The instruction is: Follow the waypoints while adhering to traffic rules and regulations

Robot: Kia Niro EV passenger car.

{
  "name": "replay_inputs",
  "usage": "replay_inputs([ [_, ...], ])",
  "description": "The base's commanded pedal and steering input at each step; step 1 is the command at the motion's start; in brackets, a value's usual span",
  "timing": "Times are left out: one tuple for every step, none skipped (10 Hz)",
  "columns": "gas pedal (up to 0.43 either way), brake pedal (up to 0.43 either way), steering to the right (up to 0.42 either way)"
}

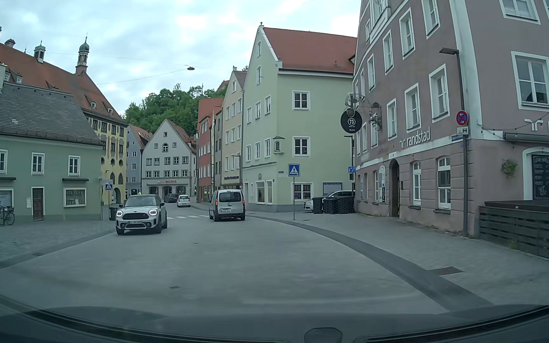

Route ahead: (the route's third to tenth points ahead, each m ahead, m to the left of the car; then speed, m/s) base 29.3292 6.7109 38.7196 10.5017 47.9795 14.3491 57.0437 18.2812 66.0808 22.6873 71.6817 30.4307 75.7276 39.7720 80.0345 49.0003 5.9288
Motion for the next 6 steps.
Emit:
replay_inputs([
  [0.118,0.0,-0.027],
  [0.11,0.0,-0.039],
  [0.11,0.0,-0.044],
  [0.11,0.0,-0.044],
  [0.098,0.0,-0.045],
  [0.079,0.0,-0.053],
])
